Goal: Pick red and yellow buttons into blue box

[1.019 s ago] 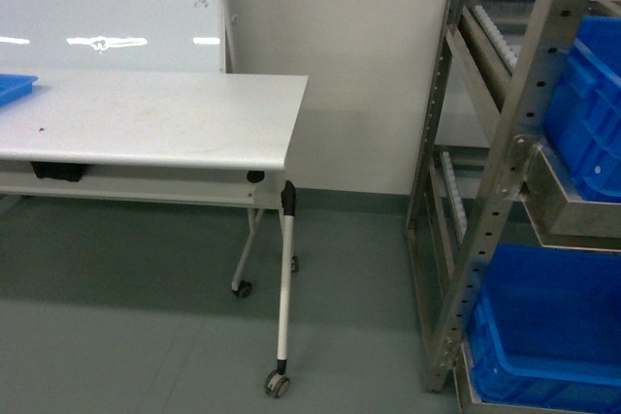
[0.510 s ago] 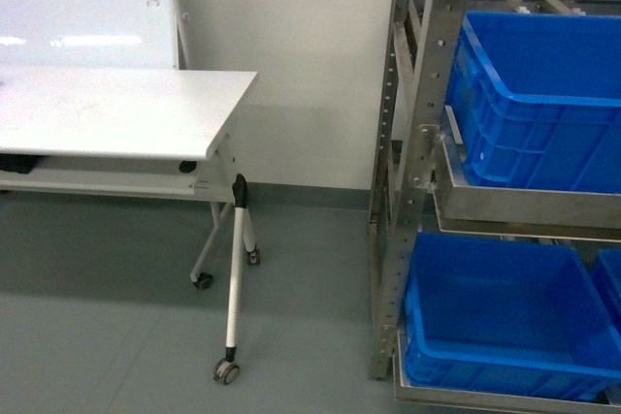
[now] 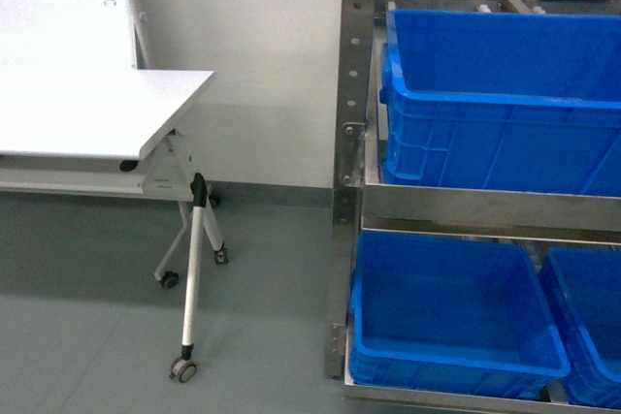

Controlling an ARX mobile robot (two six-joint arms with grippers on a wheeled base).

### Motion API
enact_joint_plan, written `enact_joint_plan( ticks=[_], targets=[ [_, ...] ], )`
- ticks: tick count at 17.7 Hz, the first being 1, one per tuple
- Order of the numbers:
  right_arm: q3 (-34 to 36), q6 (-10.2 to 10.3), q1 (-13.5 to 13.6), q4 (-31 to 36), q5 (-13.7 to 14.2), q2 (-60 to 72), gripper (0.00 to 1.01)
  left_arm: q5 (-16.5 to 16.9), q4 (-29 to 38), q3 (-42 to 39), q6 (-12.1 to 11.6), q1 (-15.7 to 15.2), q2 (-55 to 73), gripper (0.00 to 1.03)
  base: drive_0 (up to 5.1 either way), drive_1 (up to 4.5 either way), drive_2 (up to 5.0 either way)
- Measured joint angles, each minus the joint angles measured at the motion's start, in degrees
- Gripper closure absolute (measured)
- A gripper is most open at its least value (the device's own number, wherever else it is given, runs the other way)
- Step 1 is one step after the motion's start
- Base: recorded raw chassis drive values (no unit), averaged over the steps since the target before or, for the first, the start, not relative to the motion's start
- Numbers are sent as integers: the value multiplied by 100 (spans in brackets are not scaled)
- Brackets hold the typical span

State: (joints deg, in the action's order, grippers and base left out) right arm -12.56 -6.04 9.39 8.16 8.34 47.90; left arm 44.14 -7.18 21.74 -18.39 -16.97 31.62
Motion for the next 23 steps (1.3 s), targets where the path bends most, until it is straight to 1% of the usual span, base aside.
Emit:
enact_joint_plan(
  ticks=[7, 9, 23],
  targets=[
    [0, 0, 0, -20, -2, 0, 75, 2, -4, -2, 0, 0, 15, 79, 265, 217, -502],
    [0, 0, 0, -2, -2, 0, 75, 0, -7, -2, 0, 0, 15, 79, 380, 27, -395],
    [-2, 2, 2, -2, -2, 0, 75, 0, -4, -2, 0, 0, 20, 79, 483, -231, -244]
  ],
)
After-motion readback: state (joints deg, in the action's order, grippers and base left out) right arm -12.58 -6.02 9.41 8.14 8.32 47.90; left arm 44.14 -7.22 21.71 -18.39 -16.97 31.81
